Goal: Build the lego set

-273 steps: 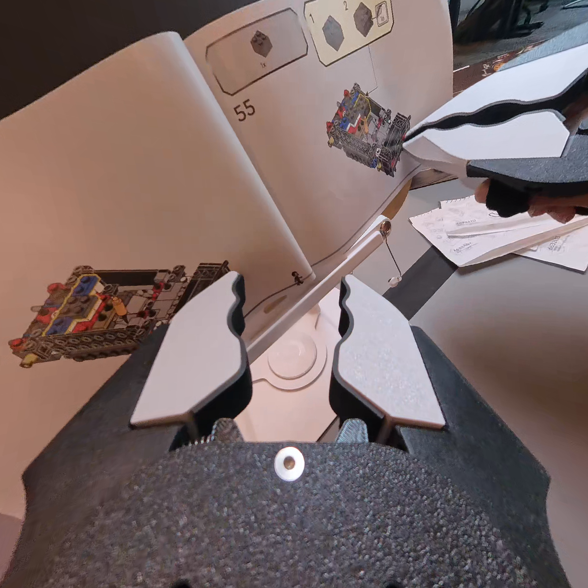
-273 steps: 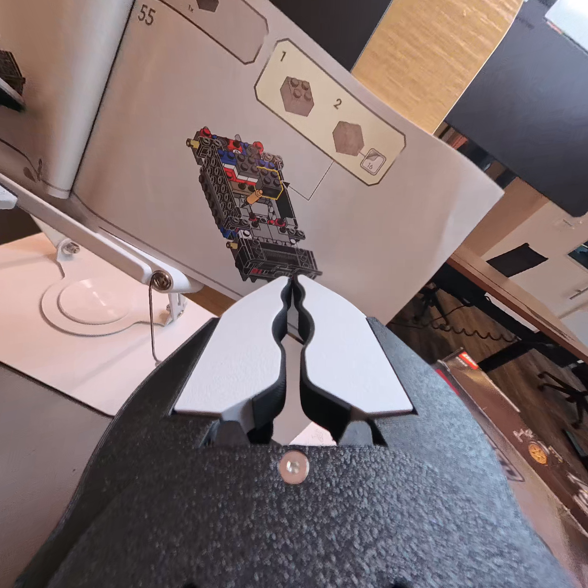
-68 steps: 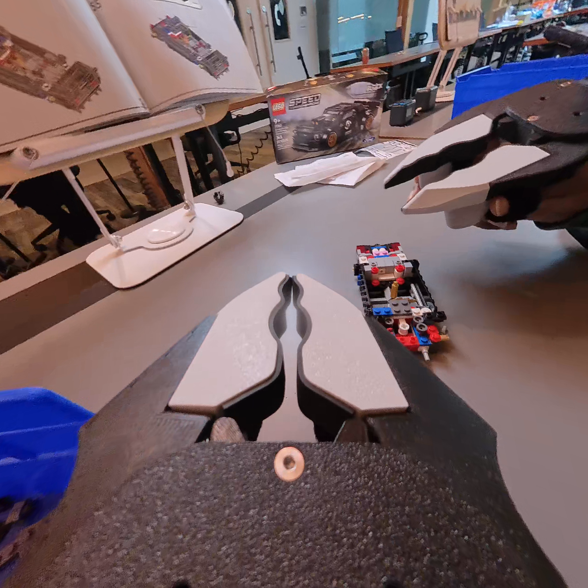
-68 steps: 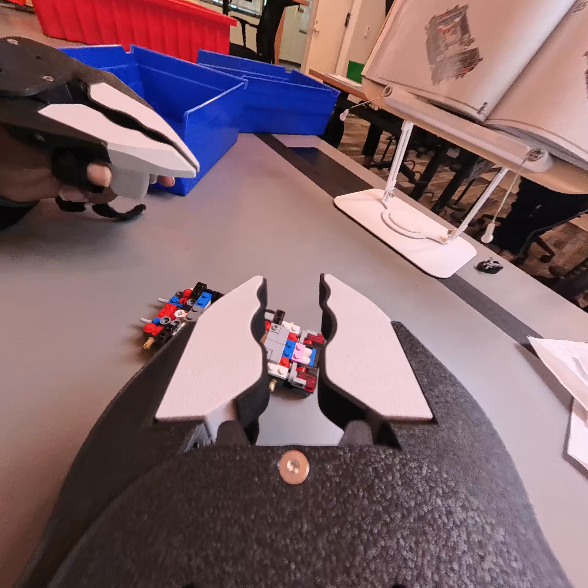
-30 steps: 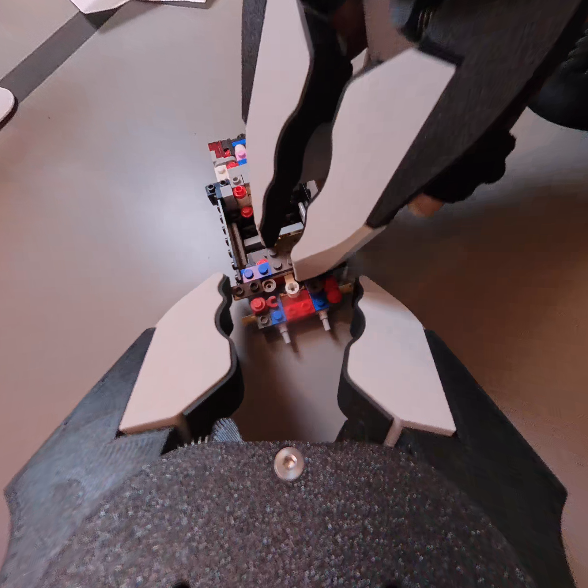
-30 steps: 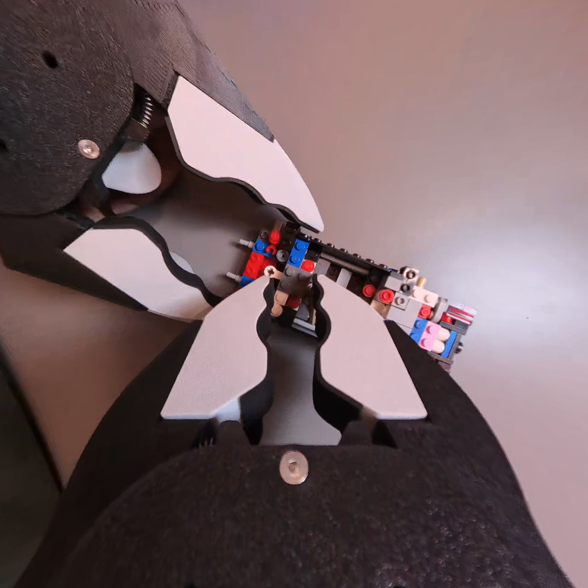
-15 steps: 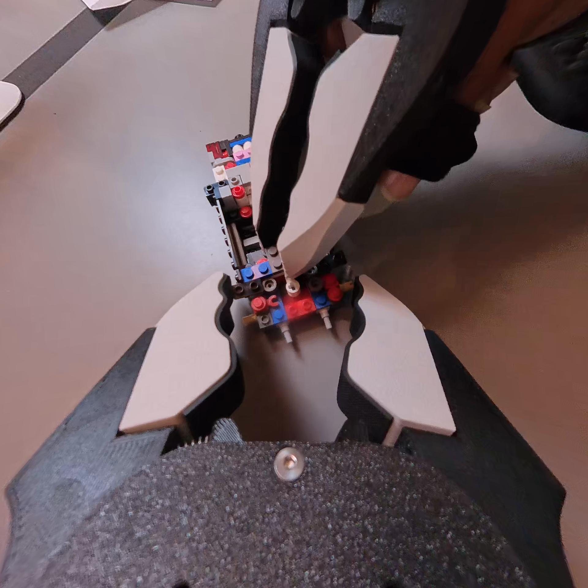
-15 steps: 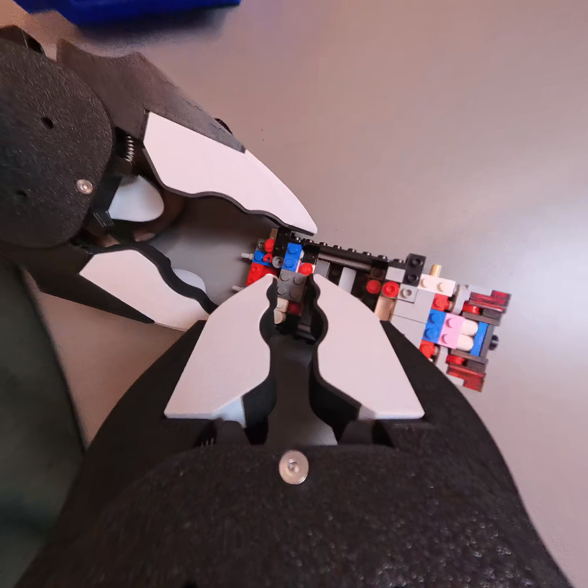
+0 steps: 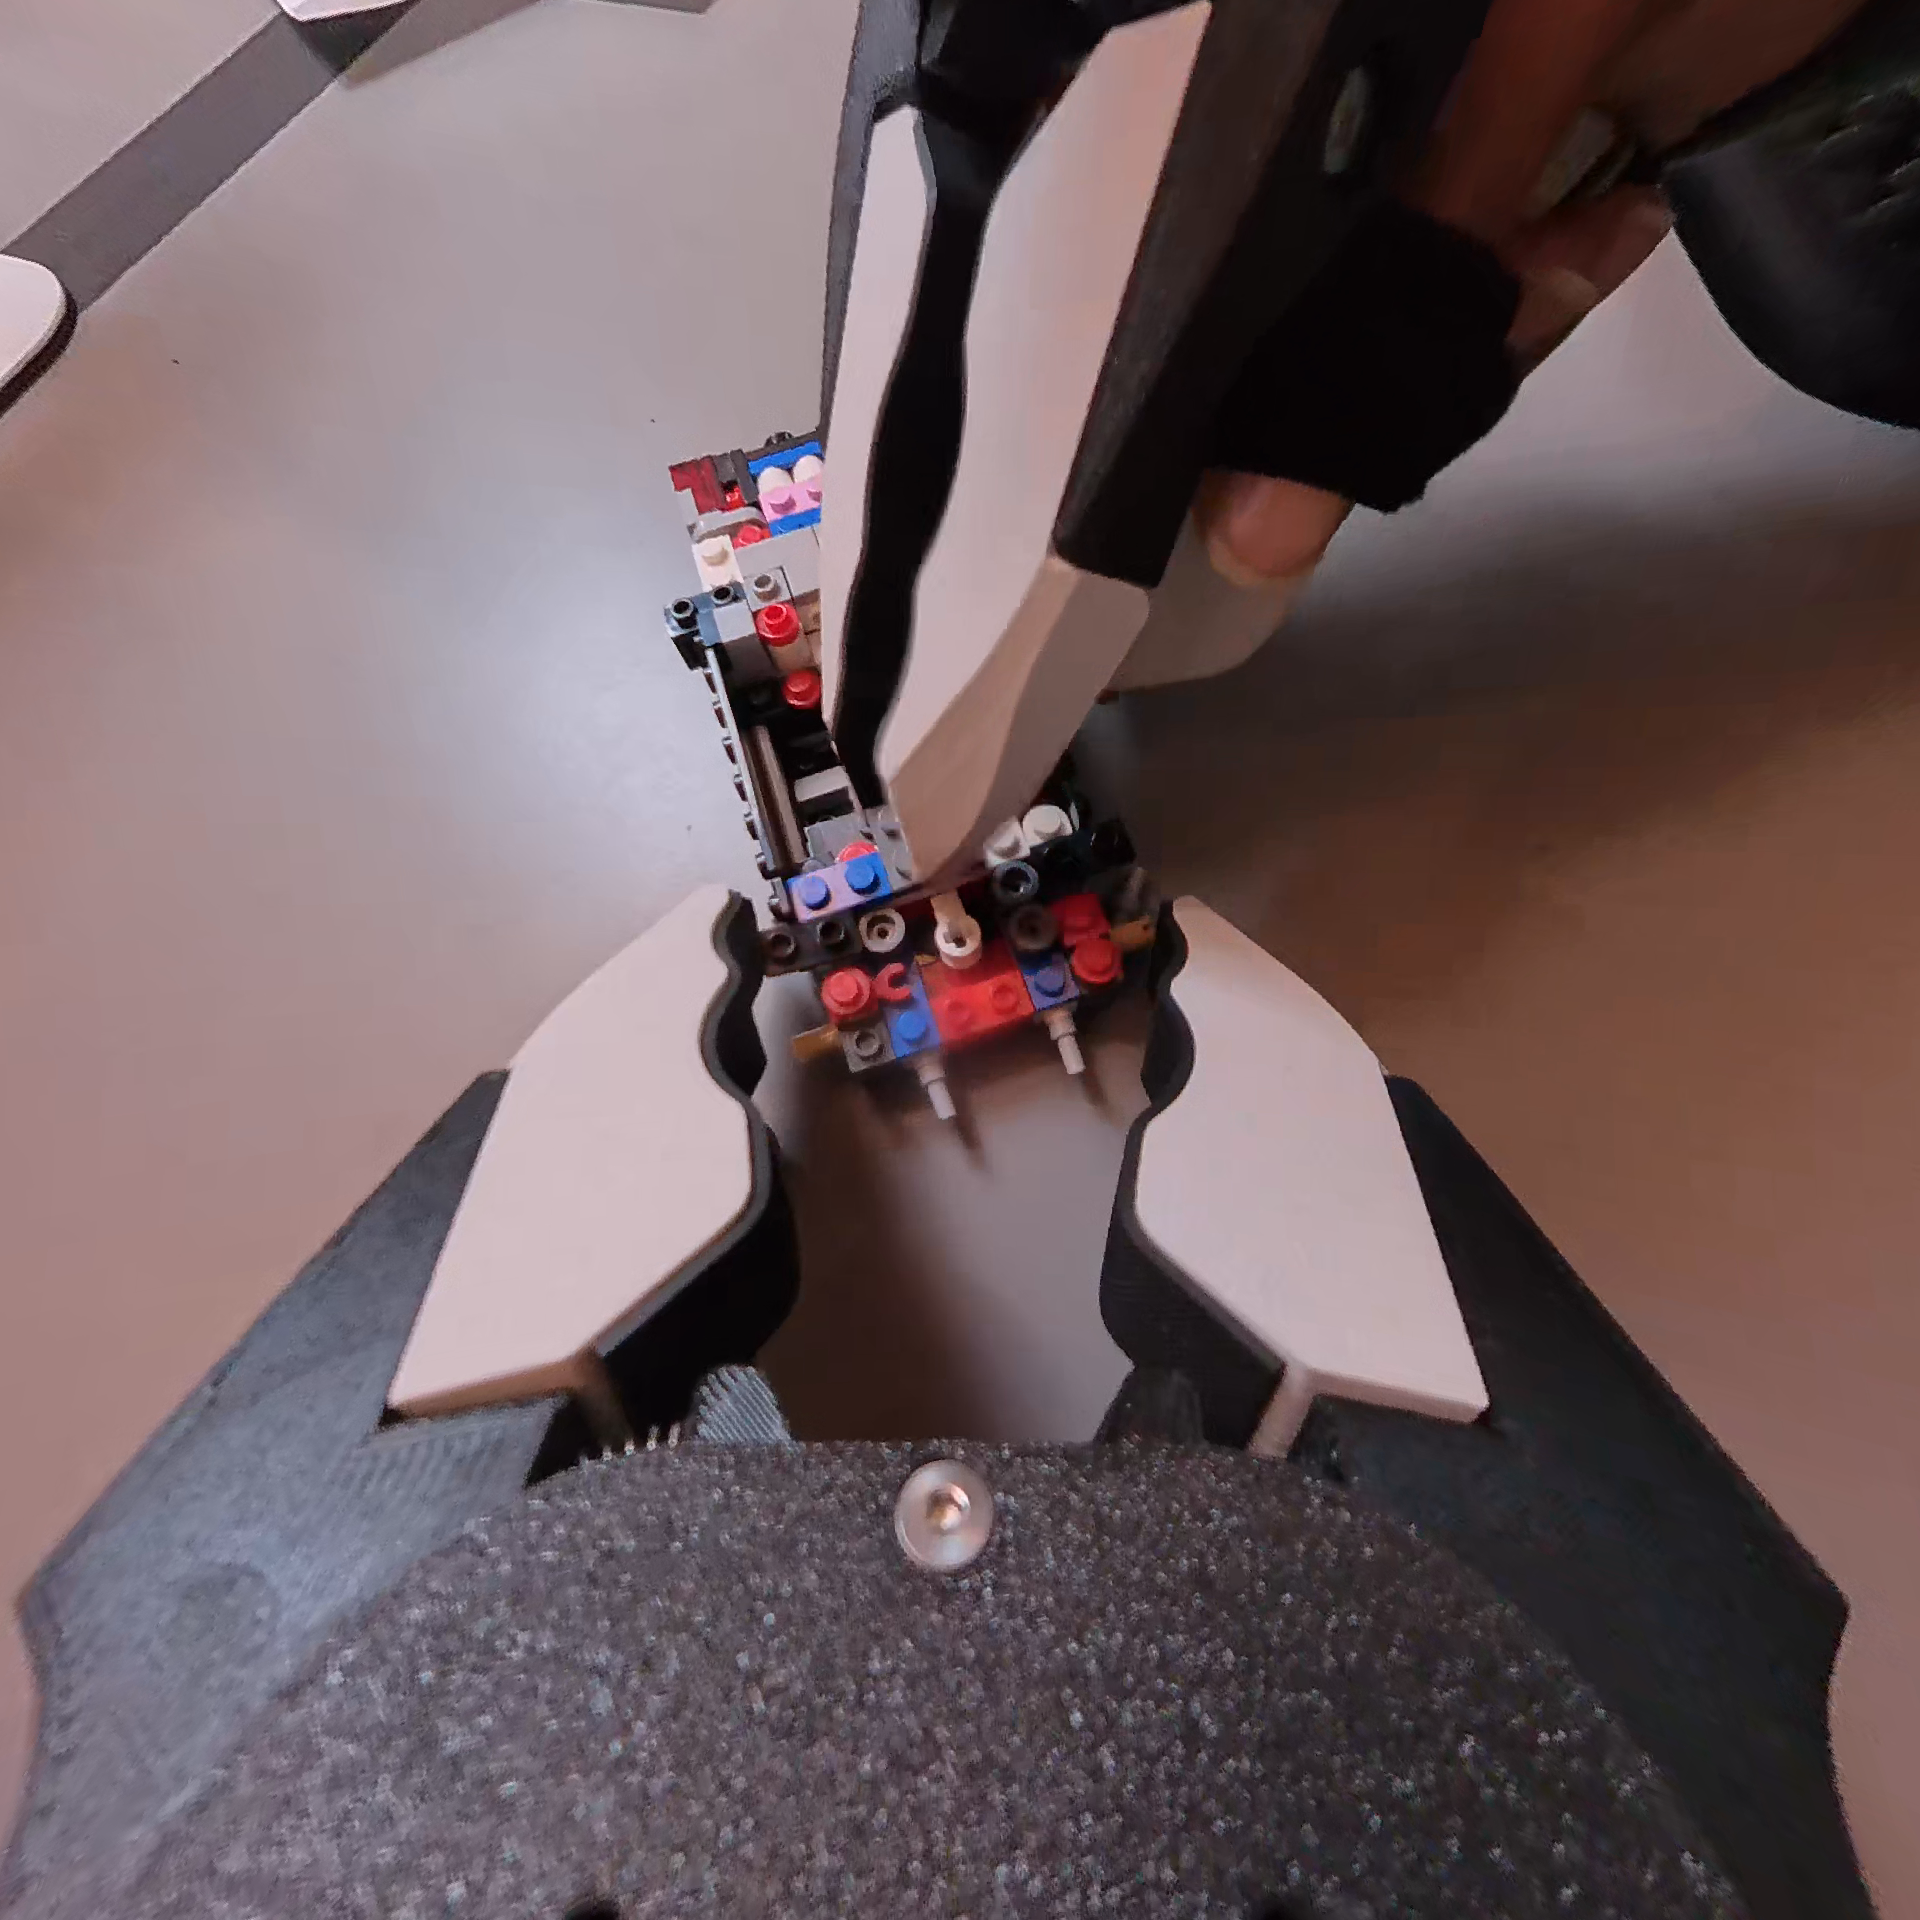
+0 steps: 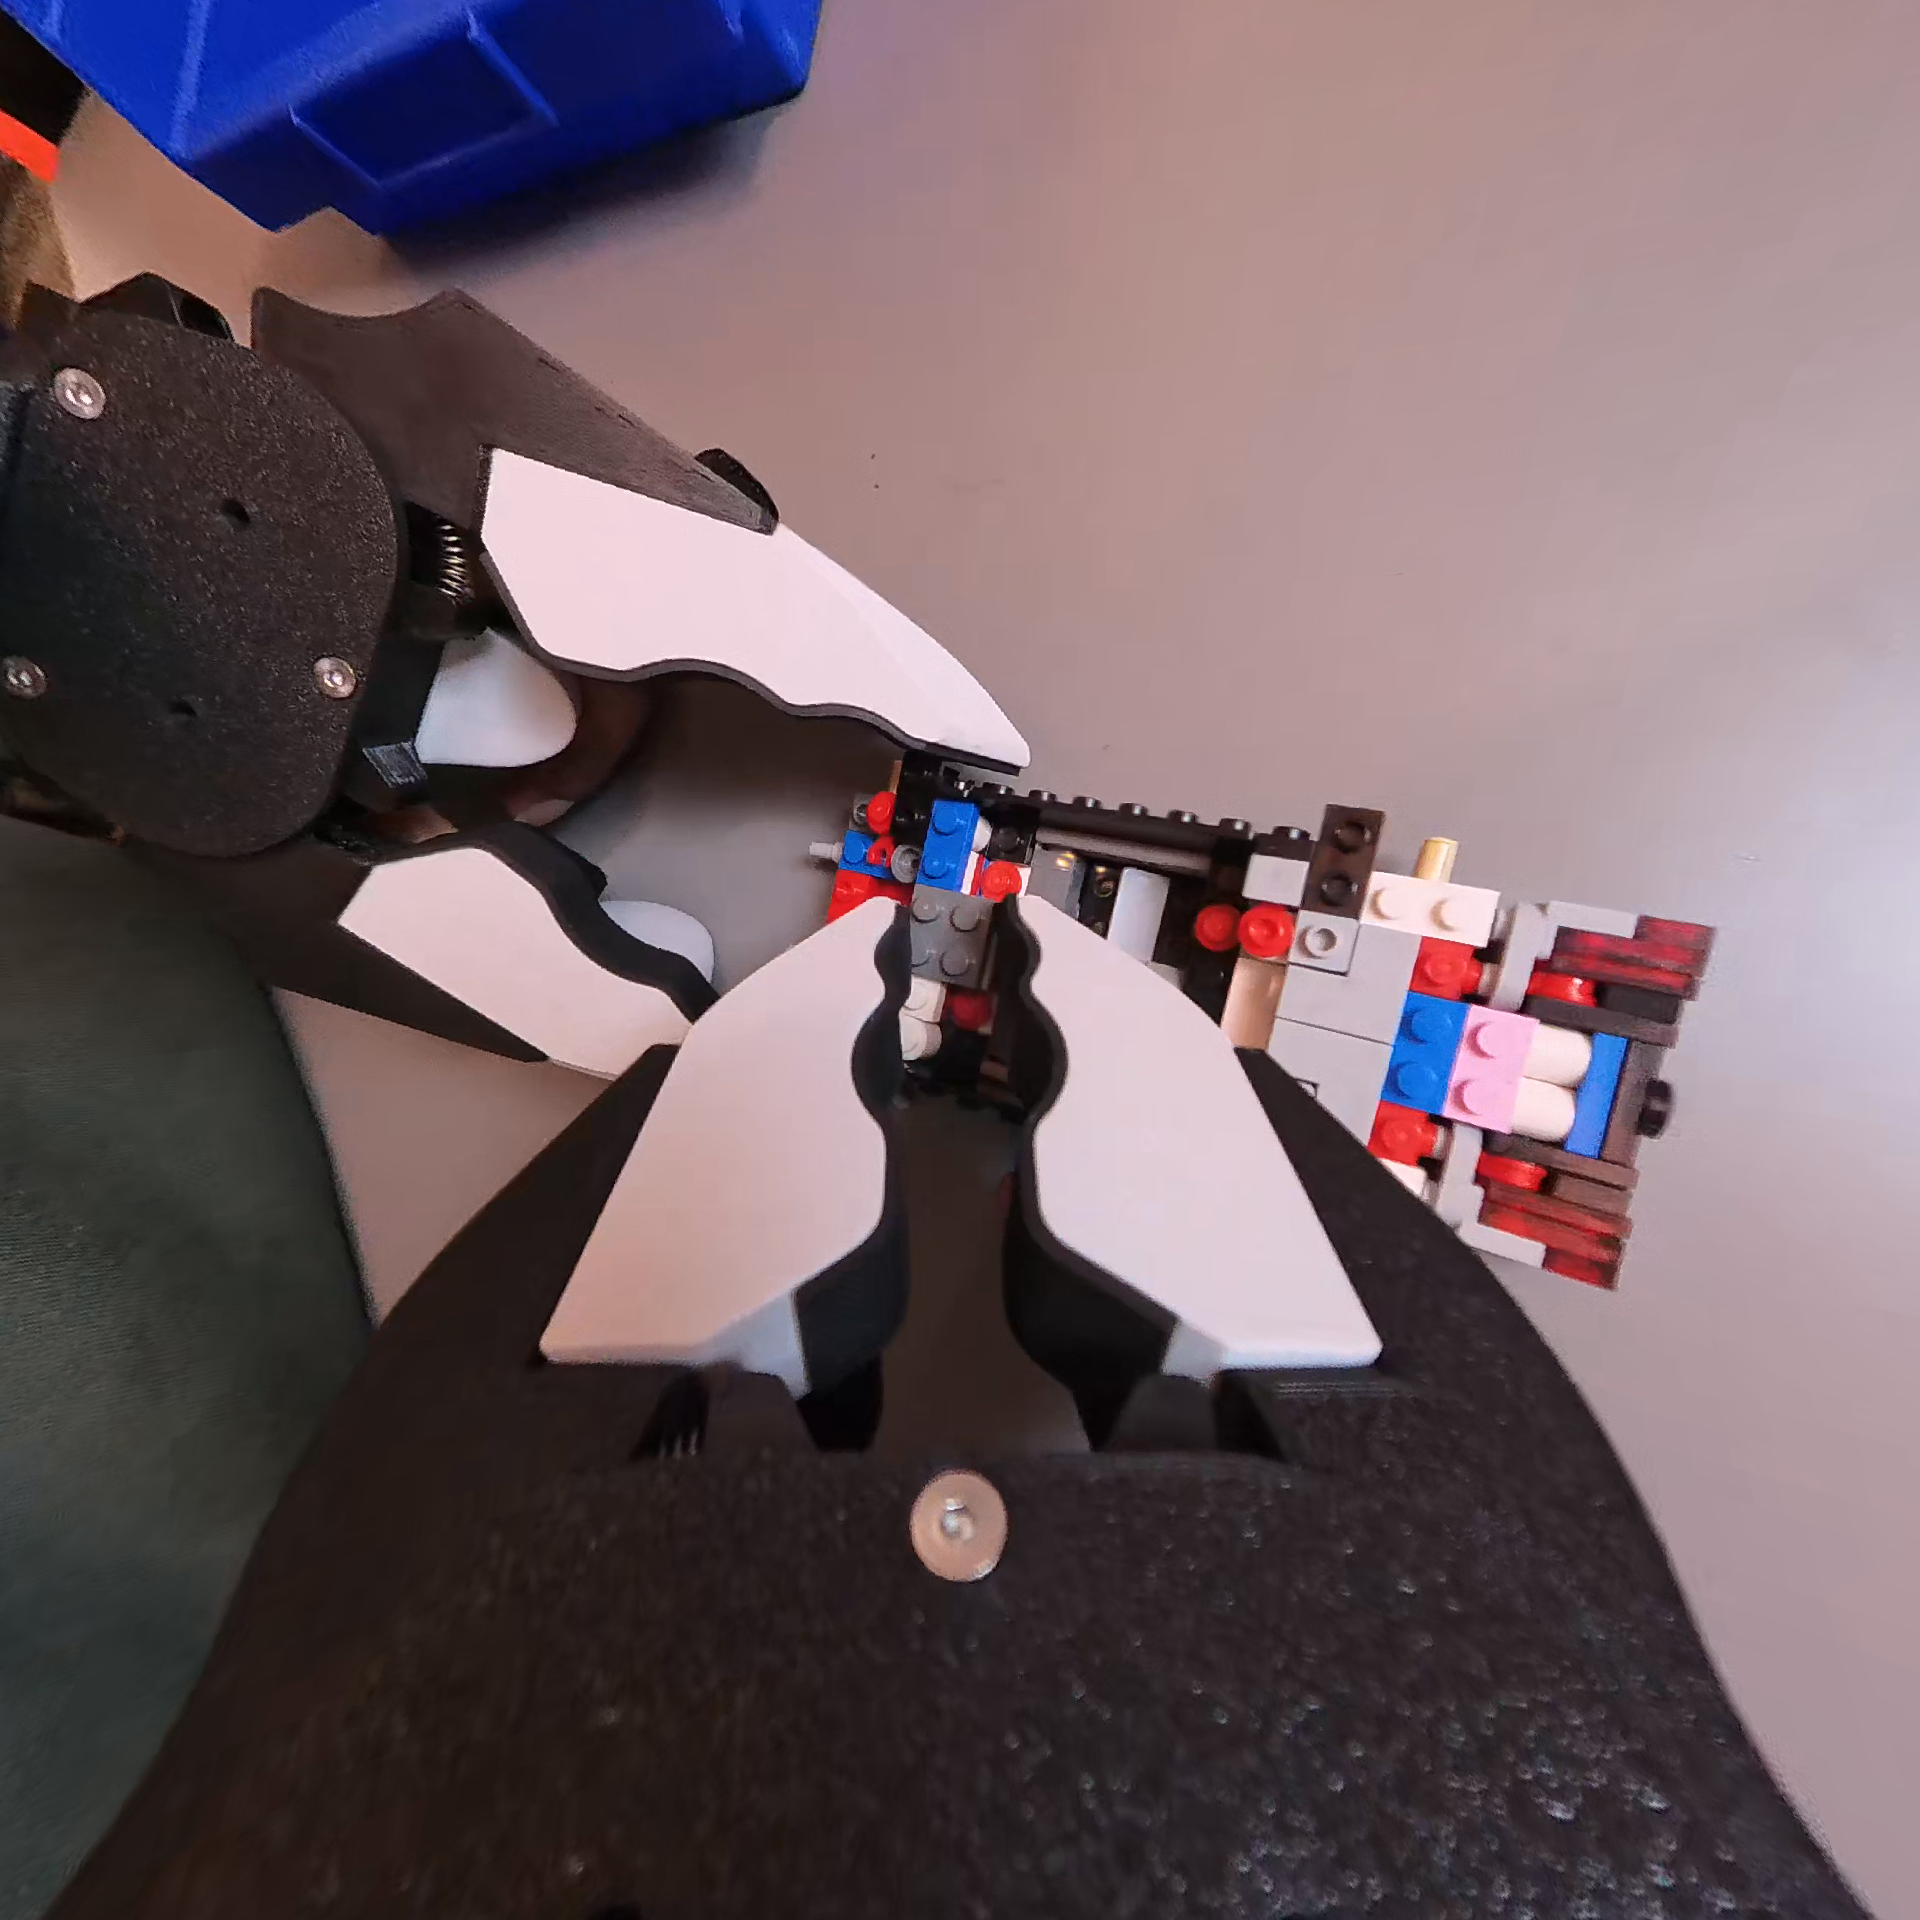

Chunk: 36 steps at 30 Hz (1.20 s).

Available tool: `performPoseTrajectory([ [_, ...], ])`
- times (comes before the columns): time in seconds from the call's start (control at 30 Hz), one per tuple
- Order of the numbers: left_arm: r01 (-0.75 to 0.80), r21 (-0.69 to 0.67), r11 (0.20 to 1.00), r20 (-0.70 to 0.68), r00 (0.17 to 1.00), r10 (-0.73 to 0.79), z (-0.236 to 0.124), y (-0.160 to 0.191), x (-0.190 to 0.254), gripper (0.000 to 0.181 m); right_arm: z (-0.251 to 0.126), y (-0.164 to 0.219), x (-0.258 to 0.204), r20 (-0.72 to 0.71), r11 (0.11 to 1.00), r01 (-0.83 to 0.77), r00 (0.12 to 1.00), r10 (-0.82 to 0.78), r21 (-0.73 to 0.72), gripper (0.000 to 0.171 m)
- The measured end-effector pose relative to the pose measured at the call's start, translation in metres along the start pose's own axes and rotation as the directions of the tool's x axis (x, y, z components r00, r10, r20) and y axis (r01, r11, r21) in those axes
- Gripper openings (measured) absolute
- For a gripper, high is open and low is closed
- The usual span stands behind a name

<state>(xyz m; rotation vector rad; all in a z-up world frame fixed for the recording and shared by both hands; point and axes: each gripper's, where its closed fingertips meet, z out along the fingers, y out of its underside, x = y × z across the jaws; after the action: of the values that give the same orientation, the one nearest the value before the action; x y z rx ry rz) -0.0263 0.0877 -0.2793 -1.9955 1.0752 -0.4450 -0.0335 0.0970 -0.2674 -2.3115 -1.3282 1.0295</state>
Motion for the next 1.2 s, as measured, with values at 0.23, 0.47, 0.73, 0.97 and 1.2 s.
performPoseTrajectory([
  [0.23, 0.022, -0.003, 1.000, -0.005, 1.000, -0.022, 0.000, 0.000, 0.000, 0.072, -0.008, -0.014, -0.016, -0.117, 0.979, 0.199, 0.974, -0.194, 0.035, 0.000],
  [0.47, 0.018, -0.004, 1.000, 0.013, 1.000, -0.018, 0.000, 0.000, -0.001, 0.072, -0.004, -0.002, -0.003, -0.274, 0.962, 0.248, 0.923, -0.271, -0.117, 0.017],
  [0.73, 0.027, -0.003, 1.000, 0.023, 0.999, -0.027, -0.001, 0.001, -0.002, 0.072, 0.005, 0.003, 0.001, -0.240, 0.973, 0.152, 0.952, -0.192, -0.176, 0.018],
  [0.97, 0.032, -0.008, 0.999, 0.036, 0.999, -0.032, -0.001, 0.002, -0.007, 0.072, 0.005, -0.002, 0.002, -0.365, 0.935, 0.312, 0.862, -0.353, -0.169, 0.016],
  [1.2, 0.050, -0.010, 0.999, 0.033, 0.998, -0.050, -0.001, 0.003, -0.009, 0.072, 0.003, -0.006, 0.003, -0.477, 0.877, 0.439, 0.738, -0.476, -0.196, 0.016],
])
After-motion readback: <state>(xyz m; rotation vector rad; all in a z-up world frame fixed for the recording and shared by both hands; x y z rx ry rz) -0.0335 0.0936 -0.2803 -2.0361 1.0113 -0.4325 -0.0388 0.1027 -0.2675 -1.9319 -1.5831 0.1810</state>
